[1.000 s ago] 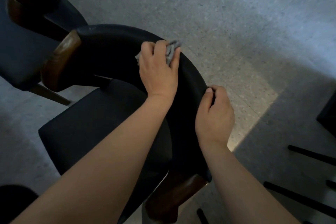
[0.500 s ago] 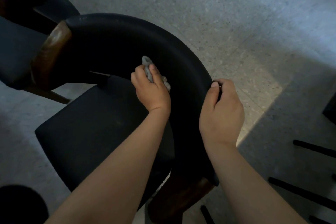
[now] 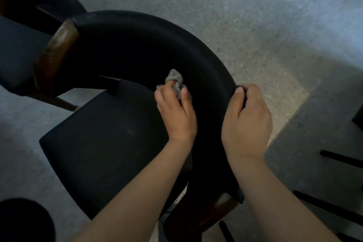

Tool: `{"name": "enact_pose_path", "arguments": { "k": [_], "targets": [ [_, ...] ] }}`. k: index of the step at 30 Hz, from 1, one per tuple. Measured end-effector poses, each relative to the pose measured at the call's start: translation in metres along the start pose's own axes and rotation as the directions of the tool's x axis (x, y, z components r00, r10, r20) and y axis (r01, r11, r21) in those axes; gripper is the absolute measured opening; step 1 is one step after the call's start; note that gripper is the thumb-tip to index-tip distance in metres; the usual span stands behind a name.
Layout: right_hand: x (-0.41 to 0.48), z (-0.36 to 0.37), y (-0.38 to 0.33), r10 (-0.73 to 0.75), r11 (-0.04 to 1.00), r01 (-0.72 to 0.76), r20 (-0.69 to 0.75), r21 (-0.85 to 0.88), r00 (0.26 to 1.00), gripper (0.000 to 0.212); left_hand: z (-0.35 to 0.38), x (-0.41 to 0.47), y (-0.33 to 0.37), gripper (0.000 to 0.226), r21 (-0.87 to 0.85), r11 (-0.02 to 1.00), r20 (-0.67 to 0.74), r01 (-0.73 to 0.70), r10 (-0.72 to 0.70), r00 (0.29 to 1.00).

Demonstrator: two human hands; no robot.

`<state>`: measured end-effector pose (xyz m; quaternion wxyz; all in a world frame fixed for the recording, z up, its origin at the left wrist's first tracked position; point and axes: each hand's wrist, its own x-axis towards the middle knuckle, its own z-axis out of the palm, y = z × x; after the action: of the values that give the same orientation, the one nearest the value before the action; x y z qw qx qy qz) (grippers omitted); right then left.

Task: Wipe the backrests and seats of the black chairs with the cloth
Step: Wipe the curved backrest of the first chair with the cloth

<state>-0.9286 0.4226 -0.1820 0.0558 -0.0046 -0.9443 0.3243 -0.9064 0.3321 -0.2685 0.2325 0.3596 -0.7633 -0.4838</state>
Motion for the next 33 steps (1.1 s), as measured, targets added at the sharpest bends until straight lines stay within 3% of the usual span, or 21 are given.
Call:
{"name": "enact_pose_path", "arguments": {
  "k": [4, 7, 13, 17, 19, 24, 30, 33],
  "targets": [
    [-0.001, 0.002, 0.0, -0.001, 1.0, 0.001, -0.003, -0.002, 1.0, 0.021, 0.002, 0.013, -0.02, 0.035, 0.039, 0.997, -0.043, -0.066, 0.067, 0.997],
    [-0.001, 0.002, 0.001, -0.007, 1.0, 0.007, -0.005, -0.006, 1.0, 0.022, 0.006, 0.015, -0.028, 0.025, 0.037, 0.999, -0.048, -0.029, 0.031, 0.998],
    [-0.001, 0.001, 0.001, -0.009, 1.0, 0.009, -0.004, -0.022, 1.0, 0.022, 0.003, 0.009, -0.05, 0.019, 0.04, 0.966, 0.038, 0.256, -0.257, 0.966],
    [-0.001, 0.001, 0.0, -0.01, 1.0, 0.01, 0.002, -0.027, 1.0, 0.02, -0.014, 0.008, -0.074, 0.024, 0.112, 0.876, 0.234, 0.469, -0.482, 0.844],
    [0.0, 0.001, 0.0, -0.011, 0.999, 0.011, 0.005, -0.045, 1.0, 0.017, -0.026, 0.004, -0.074, 0.022, 0.12, 0.902, 0.203, 0.416, -0.432, 0.879],
    [0.0, 0.0, -0.003, 0.012, 0.998, -0.011, 0.012, -0.056, 1.0, 0.019, -0.043, 0.01, -0.041, 0.019, 0.091, 0.989, 0.139, 0.113, -0.125, 0.982],
    [-0.001, 0.0, -0.005, 0.003, 0.998, -0.003, -0.002, -0.066, 1.0, 0.02, -0.043, 0.021, 0.014, 0.032, 0.008, 0.991, 0.105, -0.135, 0.134, 0.985],
    [-0.001, 0.0, -0.004, 0.003, 0.997, -0.003, -0.006, -0.071, 1.0, 0.021, -0.027, 0.032, 0.02, 0.04, 0.093, 0.986, 0.089, -0.135, 0.127, 0.988]
  ]
}}
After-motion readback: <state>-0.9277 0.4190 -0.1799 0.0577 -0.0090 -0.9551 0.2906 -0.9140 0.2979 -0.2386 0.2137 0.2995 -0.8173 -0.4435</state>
